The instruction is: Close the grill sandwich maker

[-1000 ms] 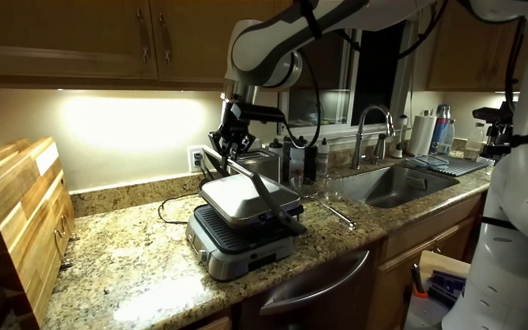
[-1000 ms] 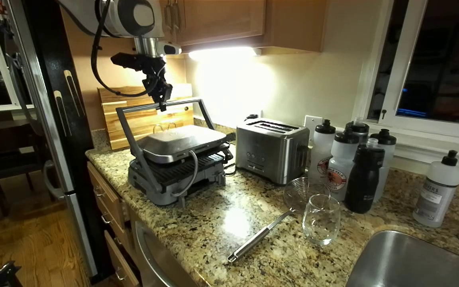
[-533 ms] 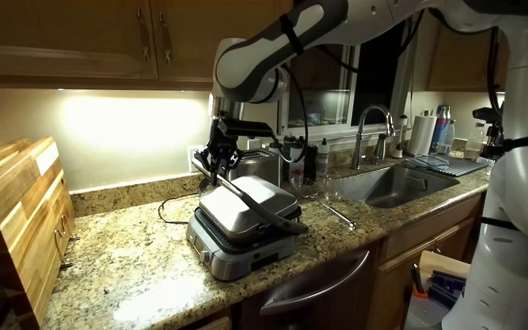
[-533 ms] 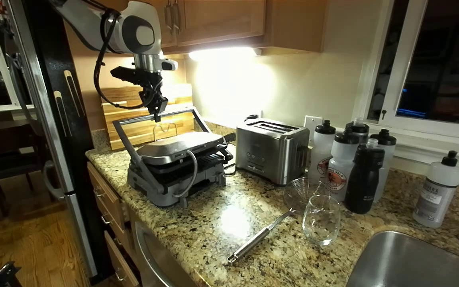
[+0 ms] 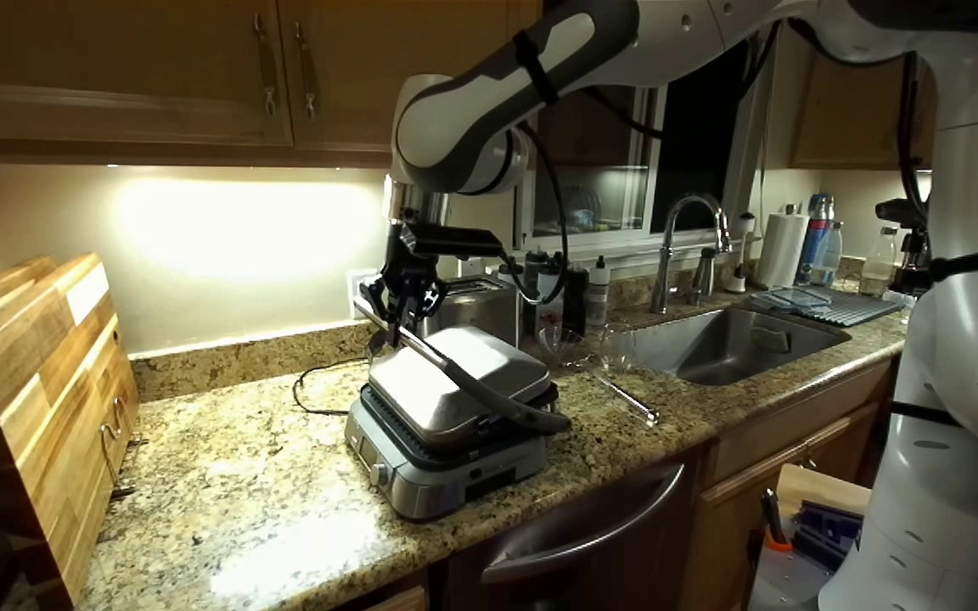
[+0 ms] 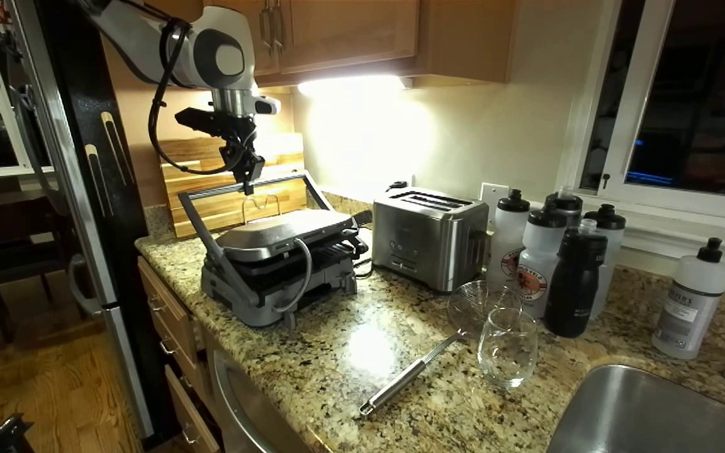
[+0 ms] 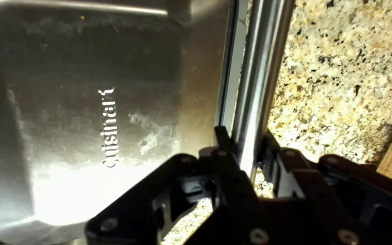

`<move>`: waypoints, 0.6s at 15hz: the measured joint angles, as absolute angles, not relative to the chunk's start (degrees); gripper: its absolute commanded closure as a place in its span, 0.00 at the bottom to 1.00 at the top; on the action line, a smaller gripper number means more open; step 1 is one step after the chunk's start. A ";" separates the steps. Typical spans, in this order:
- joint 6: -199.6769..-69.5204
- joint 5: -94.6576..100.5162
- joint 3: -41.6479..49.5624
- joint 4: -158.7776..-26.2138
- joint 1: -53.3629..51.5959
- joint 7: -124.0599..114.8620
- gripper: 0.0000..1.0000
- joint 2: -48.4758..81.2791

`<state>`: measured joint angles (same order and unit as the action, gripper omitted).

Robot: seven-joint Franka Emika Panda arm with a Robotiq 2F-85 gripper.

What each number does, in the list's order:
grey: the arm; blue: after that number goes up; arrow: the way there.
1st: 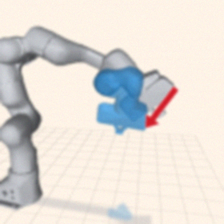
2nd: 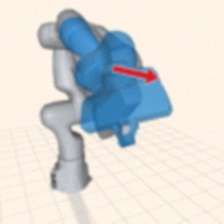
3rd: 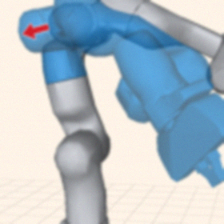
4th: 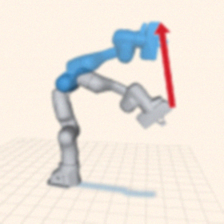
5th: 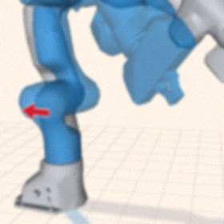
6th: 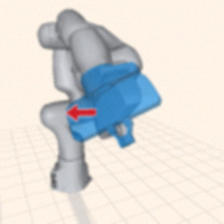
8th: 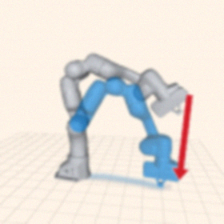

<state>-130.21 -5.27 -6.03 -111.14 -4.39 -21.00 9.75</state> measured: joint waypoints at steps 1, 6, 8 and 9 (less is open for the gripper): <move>-130.21 -5.27 -6.03 -111.09 -4.42 -21.26 0.92 9.84; -130.31 -5.90 -6.09 -109.82 -5.02 -21.57 0.92 12.18; -130.32 -6.48 -6.11 -108.98 -5.30 -21.57 0.92 13.68; -130.32 -6.71 -6.17 -108.54 -5.41 -21.57 0.92 14.47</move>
<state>-130.32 -6.71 -6.17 -108.54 -5.41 -21.57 14.47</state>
